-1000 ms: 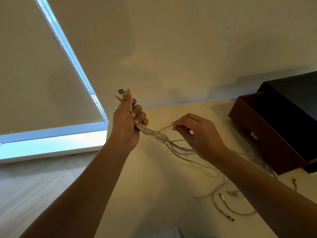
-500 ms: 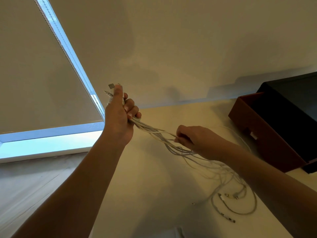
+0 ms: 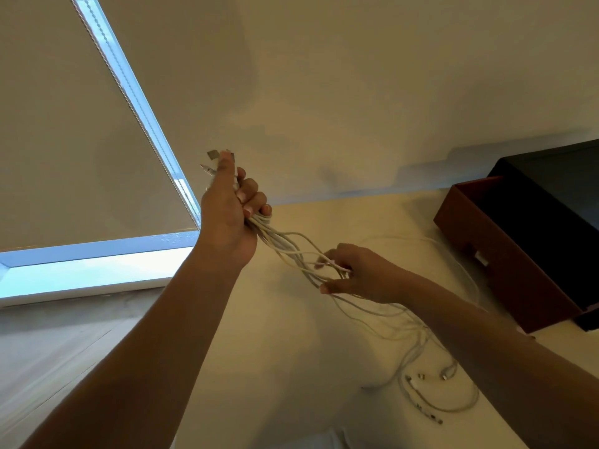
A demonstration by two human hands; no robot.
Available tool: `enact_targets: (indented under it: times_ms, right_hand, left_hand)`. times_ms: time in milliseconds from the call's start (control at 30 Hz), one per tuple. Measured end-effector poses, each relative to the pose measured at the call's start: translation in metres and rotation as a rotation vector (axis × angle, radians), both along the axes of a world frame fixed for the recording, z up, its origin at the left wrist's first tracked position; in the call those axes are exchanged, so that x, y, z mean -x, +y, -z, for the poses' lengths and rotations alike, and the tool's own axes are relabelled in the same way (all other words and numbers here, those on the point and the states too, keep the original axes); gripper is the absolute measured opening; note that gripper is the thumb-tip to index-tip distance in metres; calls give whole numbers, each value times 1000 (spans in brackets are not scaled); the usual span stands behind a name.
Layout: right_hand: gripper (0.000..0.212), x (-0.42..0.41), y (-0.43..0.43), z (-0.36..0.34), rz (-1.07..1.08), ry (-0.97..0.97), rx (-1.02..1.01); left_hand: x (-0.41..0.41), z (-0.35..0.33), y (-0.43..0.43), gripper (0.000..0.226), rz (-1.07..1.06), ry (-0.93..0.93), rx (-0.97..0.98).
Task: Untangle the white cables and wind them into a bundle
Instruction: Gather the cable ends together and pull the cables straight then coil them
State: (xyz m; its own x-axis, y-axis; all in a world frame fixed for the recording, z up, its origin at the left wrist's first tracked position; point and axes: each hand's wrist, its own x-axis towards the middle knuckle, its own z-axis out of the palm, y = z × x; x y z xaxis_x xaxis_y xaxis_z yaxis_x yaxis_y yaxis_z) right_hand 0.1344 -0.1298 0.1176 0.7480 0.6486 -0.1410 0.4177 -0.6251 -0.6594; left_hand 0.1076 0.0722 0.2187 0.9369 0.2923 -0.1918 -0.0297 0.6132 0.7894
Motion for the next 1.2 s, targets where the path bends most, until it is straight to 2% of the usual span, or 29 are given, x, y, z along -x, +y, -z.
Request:
enact_targets:
  times_ms: [67, 100, 267, 367, 500, 633, 700, 800, 867, 933, 1000, 1067, 1100, 1167, 1200]
  right_hand:
    - [16, -3, 4, 3, -7, 18, -31]
    - [12, -4, 3, 2, 16, 42, -68]
    - [19, -10, -11, -8, 203, 189, -281]
    - [19, -13, -15, -14, 226, 229, -355]
    - [23, -16, -15, -15, 104, -112, -75]
    - [9, -18, -23, -1, 87, -232, 62]
    - [9, -24, -33, 12, 149, -251, 109]
    - [7, -31, -53, 34, 183, -224, 330]
    - [10, -31, -76, 50, 222, -142, 481]
    - [13, -29, -98, 60, 334, -23, 542]
    - [24, -33, -104, 62, 498, 98, 372]
    - [37, -43, -93, 49, 725, 225, -122]
    - [37, -49, -84, 35, 825, 264, -409]
    - [30, -58, -70, -8, 859, 276, -838]
    - [28, -63, -67, -27, 809, 244, -975]
  left_hand:
    - [1, -1, 2, 38, 0, -4, -8]
    - [2, -1, 4, 38, -3, -5, -15]
    - [4, 4, 18, 38, -26, 7, -31]
    - [5, 6, 17, 38, -24, 18, -45]
    - [4, 5, 11, 37, -17, 18, -61]
    - [2, -4, 14, 37, -35, -6, -64]
    - [1, -9, 18, 38, -52, -17, -61]
    - [1, -14, 29, 38, -81, -34, -41]
    - [1, -19, 39, 39, -99, -51, -17]
    - [0, -22, 49, 39, -119, -62, -2]
    - [0, -22, 53, 40, -122, -60, -11]
    - [-1, -19, 49, 39, -109, -44, -20]
    - [-1, -17, 46, 39, -103, -36, -27]
    - [-1, -15, 40, 38, -92, -27, -44]
    - [-2, -14, 38, 38, -86, -23, -47]
